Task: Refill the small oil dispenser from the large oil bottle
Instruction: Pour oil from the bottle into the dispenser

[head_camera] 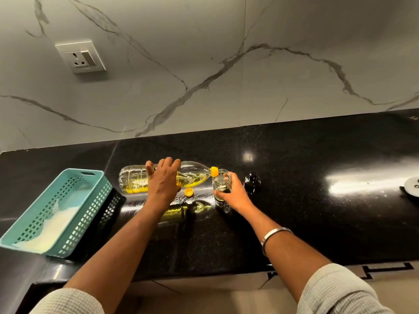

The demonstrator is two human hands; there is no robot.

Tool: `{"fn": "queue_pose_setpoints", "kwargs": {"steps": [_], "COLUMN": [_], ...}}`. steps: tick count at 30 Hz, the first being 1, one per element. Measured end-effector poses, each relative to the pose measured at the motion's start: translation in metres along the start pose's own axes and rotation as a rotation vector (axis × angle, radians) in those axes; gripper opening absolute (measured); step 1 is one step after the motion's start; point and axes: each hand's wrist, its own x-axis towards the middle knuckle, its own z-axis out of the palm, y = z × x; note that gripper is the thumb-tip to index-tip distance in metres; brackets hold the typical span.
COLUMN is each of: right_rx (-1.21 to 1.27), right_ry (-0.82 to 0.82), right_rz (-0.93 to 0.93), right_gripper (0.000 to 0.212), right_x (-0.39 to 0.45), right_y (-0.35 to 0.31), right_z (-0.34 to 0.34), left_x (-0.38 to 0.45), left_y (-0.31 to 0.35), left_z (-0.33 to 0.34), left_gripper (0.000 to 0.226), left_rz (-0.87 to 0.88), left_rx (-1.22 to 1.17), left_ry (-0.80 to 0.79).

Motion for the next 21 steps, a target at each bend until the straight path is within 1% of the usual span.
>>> {"fn": "queue_pose_setpoints", "kwargs": {"steps": [4, 14, 19, 21], "right_rx": [-0.009, -0.008, 0.012, 0.007], "right_ry": [0.003, 0.017, 0.02, 0.018], "right_rz": [-0.009, -0.028, -0.014, -0.017], "right_gripper": [0.065, 0.063, 0.064, 0.064], "right_x": [0.0, -0.001, -0.003, -0.004], "right_y": [-0.001, -0.002, -0.003, -0.004], "right_z": [-0.001, 0.001, 0.002, 0.002], "left_x": [0.002, 0.005, 0.006, 0.006], "left_y": [0.001, 0.006, 0.008, 0.01], "left_z": [-0.006, -0.015, -0.022, -0.024], "left_gripper": [0.062, 0.061, 0.072, 0.072], "left_rz": [0.009, 0.039, 0.078, 0.092], "left_rx": [0.035, 0.104, 0.128, 0.138], "left_ry": [0.017, 0.093, 0.124, 0.129]}}
